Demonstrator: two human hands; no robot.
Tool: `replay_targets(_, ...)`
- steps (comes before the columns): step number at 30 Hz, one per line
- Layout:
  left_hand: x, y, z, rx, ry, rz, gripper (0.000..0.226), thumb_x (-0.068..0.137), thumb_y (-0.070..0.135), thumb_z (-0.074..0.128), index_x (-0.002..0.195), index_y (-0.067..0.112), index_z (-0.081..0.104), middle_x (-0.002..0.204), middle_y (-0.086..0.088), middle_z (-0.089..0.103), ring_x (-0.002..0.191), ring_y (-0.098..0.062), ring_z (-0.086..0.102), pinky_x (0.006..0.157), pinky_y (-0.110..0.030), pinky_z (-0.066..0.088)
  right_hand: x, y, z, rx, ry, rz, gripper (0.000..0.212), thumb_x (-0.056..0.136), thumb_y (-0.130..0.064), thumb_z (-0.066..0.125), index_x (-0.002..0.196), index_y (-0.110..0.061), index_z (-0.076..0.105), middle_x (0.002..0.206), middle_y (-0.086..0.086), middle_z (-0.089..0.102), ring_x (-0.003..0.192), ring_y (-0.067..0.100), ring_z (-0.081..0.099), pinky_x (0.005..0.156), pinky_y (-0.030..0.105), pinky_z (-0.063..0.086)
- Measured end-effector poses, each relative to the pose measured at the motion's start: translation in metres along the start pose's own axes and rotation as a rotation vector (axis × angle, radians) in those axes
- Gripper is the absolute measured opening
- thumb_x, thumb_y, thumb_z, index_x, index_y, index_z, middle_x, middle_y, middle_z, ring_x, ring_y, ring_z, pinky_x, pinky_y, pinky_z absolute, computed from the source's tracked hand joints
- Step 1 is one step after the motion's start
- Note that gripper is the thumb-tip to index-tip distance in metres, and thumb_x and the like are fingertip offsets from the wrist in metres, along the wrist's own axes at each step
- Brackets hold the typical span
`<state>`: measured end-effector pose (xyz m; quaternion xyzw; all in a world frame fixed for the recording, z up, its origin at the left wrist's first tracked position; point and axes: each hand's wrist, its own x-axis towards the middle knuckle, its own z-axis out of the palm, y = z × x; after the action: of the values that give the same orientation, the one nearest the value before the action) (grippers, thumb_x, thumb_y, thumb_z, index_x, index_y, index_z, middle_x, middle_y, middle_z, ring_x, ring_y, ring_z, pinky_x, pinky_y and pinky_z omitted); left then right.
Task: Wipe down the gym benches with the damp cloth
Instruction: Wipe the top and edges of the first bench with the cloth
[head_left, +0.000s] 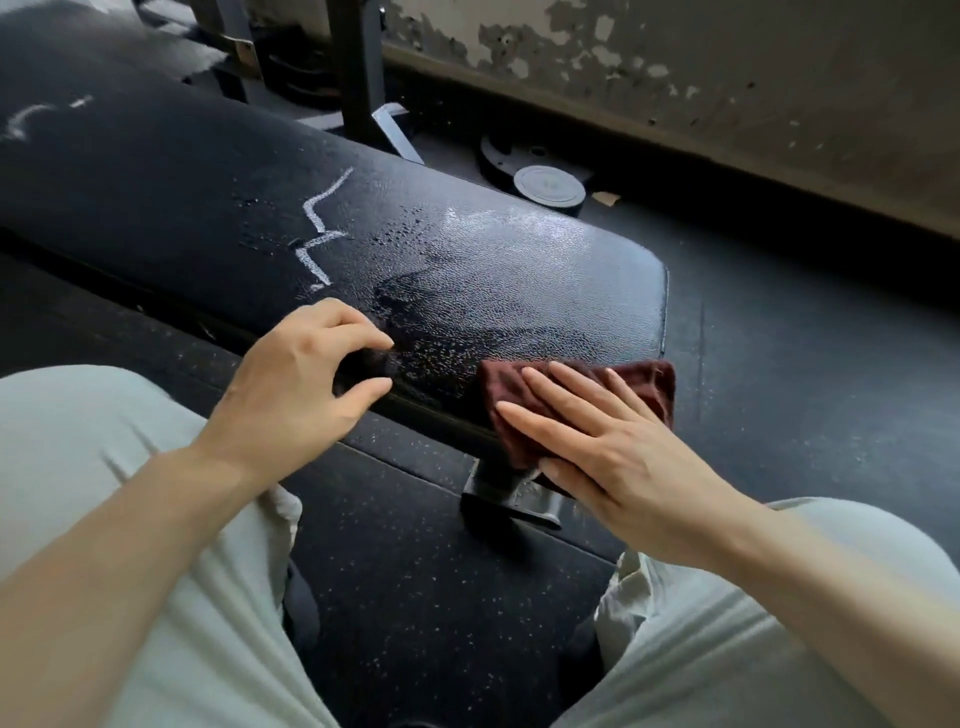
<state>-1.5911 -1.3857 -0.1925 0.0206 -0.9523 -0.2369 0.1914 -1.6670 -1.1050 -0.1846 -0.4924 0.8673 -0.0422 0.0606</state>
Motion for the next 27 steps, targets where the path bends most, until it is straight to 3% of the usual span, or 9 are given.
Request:
replay_targets(8, 0.001, -0.009, -0.003, 0.030, 0.037, -0.085, 0.033, 0.075, 0.021, 0.080, 0.105, 0.012, 0.070, 0.103, 0.001, 0.064, 0.097, -0.023, 0.058, 0.088, -0.038, 0.048, 0.092, -0.024, -0.003, 0.023, -0.022, -0.173, 0.059, 0.095, -0.050, 0.014, 0.150, -0.035, 0.028, 0.160, -0.005, 0.018, 0.149, 0.016, 0.010, 0.121, 0.044, 0.008)
replay_targets(13, 0.001, -0.020, -0.010, 0.041, 0.054, -0.142, 0.037, 0.076, 0.025, 0.079, 0.111, 0.015, 0.069, 0.106, 0.000, 0.063, 0.100, -0.022, 0.056, 0.090, -0.037, 0.047, 0.102, -0.002, -0.007, 0.013, 0.030, -0.002, 0.061, 0.087, -0.061, 0.005, 0.146, -0.053, 0.017, 0.159, -0.022, 0.006, 0.147, 0.001, -0.002, 0.121, 0.044, 0.000)
replay_targets(15, -0.001, -0.023, -0.013, 0.044, 0.058, -0.155, 0.038, 0.077, 0.026, 0.078, 0.112, 0.016, 0.069, 0.107, 0.001, 0.062, 0.101, -0.021, 0.055, 0.090, -0.034, 0.045, 0.101, -0.003, -0.008, 0.032, 0.031, 0.041, 0.063, 0.085, -0.061, 0.003, 0.146, -0.052, 0.016, 0.159, -0.021, 0.004, 0.147, 0.001, -0.004, 0.121, 0.045, 0.000)
replay_targets(21, 0.001, -0.031, -0.018, 0.079, 0.071, -0.218, 0.037, 0.076, 0.020, 0.077, 0.111, 0.013, 0.067, 0.106, -0.001, 0.061, 0.100, -0.023, 0.055, 0.089, -0.031, 0.043, 0.132, -0.048, -0.003, 0.092, -0.007, -0.199, 0.062, 0.091, -0.050, 0.011, 0.148, -0.036, 0.031, 0.159, -0.005, 0.020, 0.148, 0.015, 0.012, 0.119, 0.037, 0.002)
replay_targets(27, 0.009, -0.028, -0.014, 0.099, 0.073, -0.226, 0.039, 0.075, 0.023, 0.078, 0.112, 0.013, 0.068, 0.107, 0.001, 0.062, 0.099, -0.021, 0.055, 0.088, -0.024, 0.039, 0.170, -0.017, -0.008, 0.041, 0.035, -0.104, 0.070, 0.085, -0.059, 0.002, 0.150, -0.042, 0.021, 0.161, -0.013, 0.010, 0.148, 0.007, 0.003, 0.122, 0.036, 0.003)
